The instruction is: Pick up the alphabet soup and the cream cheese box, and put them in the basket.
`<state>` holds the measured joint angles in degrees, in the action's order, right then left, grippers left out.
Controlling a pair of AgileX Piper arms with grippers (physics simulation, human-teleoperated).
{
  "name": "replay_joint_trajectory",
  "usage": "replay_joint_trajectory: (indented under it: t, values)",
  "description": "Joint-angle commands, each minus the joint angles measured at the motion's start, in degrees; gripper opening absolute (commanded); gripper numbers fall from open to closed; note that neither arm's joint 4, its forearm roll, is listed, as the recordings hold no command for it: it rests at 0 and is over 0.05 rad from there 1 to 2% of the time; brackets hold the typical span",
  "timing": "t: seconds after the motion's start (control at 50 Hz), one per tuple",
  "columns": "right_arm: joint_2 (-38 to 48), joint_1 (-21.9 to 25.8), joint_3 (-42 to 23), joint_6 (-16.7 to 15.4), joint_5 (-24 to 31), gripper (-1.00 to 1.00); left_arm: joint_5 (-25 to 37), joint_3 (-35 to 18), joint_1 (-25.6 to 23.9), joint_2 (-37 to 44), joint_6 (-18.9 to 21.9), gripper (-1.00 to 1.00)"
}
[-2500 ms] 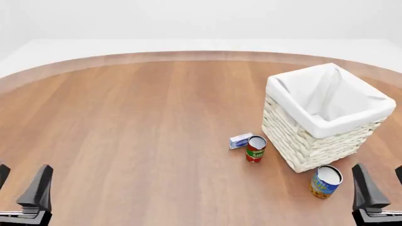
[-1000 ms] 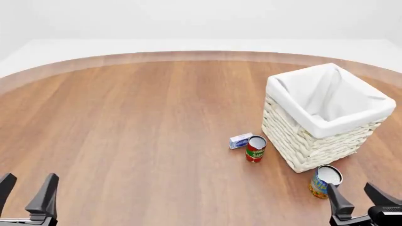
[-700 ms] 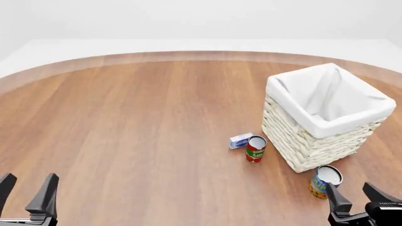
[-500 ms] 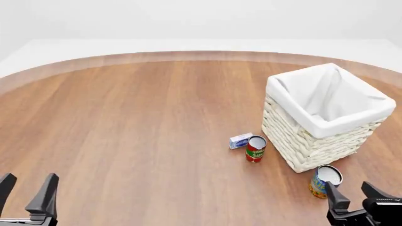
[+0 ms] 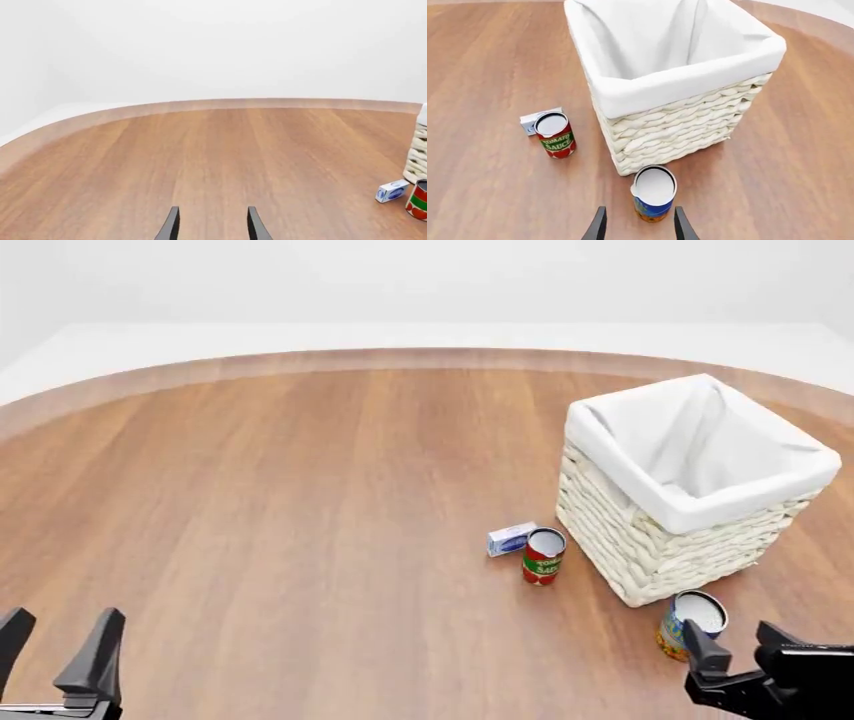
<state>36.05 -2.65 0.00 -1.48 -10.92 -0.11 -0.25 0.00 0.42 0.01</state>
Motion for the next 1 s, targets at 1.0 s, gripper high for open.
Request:
replay_joint_trajectory:
  t: [1.0]
  values:
    - [32.6, -2.5, 0.0, 0.0, -28.8, 1.0, 0.0, 0.0, 0.0, 0.0, 0.0, 1.0]
